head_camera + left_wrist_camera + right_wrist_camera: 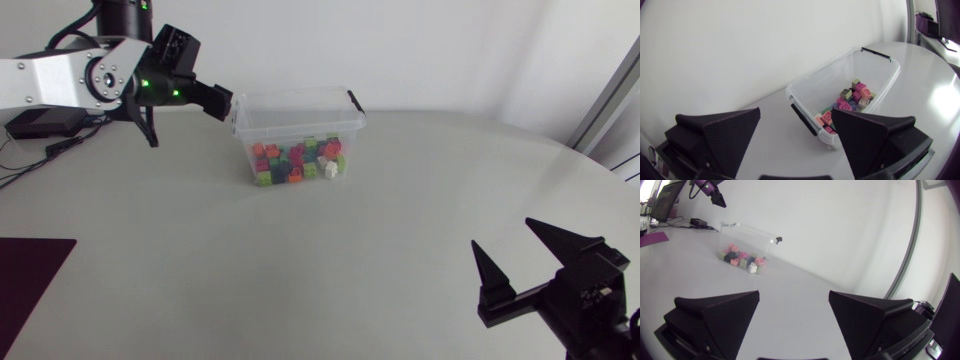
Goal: Place the duplo bricks in the container
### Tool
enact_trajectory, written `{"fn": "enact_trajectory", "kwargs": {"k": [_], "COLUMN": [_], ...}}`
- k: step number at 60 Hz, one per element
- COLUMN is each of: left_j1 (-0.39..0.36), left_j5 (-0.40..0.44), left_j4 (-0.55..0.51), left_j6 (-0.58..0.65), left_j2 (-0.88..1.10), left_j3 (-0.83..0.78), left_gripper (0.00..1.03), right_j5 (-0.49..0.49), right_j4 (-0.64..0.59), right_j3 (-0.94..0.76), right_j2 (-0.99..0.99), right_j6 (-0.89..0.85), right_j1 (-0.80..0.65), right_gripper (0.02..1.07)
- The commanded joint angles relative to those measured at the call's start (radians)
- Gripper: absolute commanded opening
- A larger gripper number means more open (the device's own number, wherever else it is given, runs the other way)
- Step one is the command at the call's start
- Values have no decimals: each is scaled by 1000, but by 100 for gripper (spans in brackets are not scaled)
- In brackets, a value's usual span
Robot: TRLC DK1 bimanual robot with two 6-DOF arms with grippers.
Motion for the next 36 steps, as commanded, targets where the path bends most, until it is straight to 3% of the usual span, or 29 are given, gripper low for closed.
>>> {"fn": "enact_trajectory", "kwargs": {"k": [1,23,36], "left_j1": [21,28,66], "left_j5": [6,7,7], "left_j4": [17,19,63], "left_j6": [24,19,-50], "left_j2": [-75,-301,-466], "left_j3": [-73,-293,-446], "left_gripper": [99,99,99], "right_j5": [1,2,11], "right_j4": [-26,-26,-24], "right_j3": [-7,-7,-7], "right_j2": [-7,-6,-6], "right_j6": [-10,-5,9], "right_j1": [24,20,20], "right_gripper": [102,102,102]}}
